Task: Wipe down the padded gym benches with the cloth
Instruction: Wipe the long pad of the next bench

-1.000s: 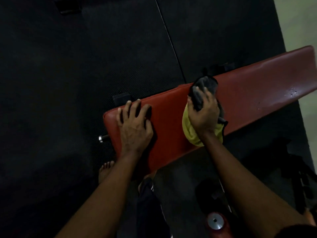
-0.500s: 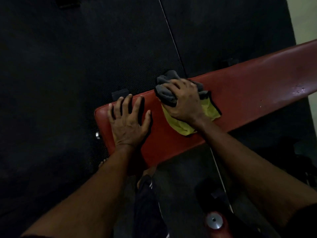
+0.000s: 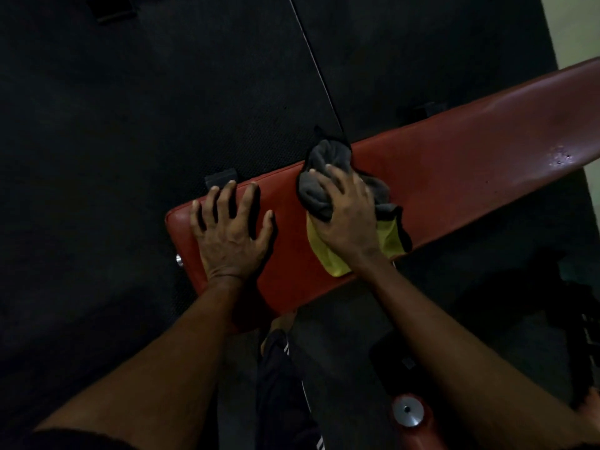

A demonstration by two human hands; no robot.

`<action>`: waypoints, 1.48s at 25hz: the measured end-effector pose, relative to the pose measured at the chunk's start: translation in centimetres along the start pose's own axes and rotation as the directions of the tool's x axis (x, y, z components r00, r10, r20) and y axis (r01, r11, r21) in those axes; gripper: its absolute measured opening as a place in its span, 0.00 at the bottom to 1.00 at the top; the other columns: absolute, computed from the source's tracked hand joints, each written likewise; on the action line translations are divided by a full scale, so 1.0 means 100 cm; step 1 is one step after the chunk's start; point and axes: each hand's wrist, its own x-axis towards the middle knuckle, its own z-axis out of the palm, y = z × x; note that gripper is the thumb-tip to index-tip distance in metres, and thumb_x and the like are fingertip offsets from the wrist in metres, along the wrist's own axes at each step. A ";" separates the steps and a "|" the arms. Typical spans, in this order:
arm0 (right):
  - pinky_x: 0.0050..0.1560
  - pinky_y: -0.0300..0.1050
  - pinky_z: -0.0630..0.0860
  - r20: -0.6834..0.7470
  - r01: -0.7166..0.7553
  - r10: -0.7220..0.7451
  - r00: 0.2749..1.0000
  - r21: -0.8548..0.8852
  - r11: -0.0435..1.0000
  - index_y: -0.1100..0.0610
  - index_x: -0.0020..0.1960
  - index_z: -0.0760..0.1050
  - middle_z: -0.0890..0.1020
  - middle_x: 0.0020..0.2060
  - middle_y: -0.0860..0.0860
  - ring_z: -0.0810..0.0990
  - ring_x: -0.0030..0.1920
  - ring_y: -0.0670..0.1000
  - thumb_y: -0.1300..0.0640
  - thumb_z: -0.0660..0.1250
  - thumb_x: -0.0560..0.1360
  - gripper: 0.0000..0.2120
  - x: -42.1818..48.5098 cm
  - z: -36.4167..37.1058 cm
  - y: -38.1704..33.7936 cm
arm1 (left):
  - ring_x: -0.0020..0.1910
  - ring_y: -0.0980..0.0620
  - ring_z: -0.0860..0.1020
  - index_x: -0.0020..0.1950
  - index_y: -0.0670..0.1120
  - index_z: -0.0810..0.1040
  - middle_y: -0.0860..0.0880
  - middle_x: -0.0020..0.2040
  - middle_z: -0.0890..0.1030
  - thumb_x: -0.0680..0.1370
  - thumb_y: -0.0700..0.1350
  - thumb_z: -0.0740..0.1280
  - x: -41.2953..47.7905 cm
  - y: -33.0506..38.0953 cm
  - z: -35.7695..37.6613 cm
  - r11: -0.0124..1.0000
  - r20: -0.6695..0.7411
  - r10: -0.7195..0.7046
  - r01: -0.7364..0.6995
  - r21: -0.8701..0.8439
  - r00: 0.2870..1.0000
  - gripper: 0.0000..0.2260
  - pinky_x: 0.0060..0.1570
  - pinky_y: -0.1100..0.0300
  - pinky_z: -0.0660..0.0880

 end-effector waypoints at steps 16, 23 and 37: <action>0.75 0.60 0.60 -0.059 -0.209 0.212 0.975 0.055 0.976 0.45 0.78 0.65 0.66 0.77 0.47 0.65 0.76 0.58 0.44 0.69 0.72 0.36 -0.055 0.008 -0.008 | 0.75 0.42 0.63 0.74 0.55 0.69 0.45 0.74 0.69 0.80 0.62 0.60 -0.001 0.003 -0.001 0.999 0.001 0.000 0.000 0.039 1.000 0.24 0.75 0.40 0.53; 0.73 0.60 0.64 -0.314 -0.694 0.855 0.412 0.500 0.518 0.47 0.77 0.68 0.68 0.76 0.49 0.66 0.75 0.57 0.43 0.67 0.76 0.30 -0.071 0.028 -0.014 | 0.79 0.45 0.56 0.75 0.52 0.68 0.48 0.78 0.65 0.81 0.53 0.62 0.004 0.028 -0.015 0.989 0.113 -0.025 0.041 -0.143 0.993 0.23 0.77 0.41 0.52; 0.71 0.53 0.72 -0.035 -0.309 0.999 0.022 0.950 0.040 0.44 0.75 0.71 0.73 0.73 0.44 0.72 0.73 0.46 0.38 0.68 0.76 0.29 -0.082 0.041 0.006 | 0.72 0.41 0.66 0.80 0.62 0.54 0.47 0.77 0.66 0.82 0.67 0.50 0.072 0.113 0.027 0.948 0.258 0.296 -0.315 0.036 0.920 0.27 0.70 0.38 0.59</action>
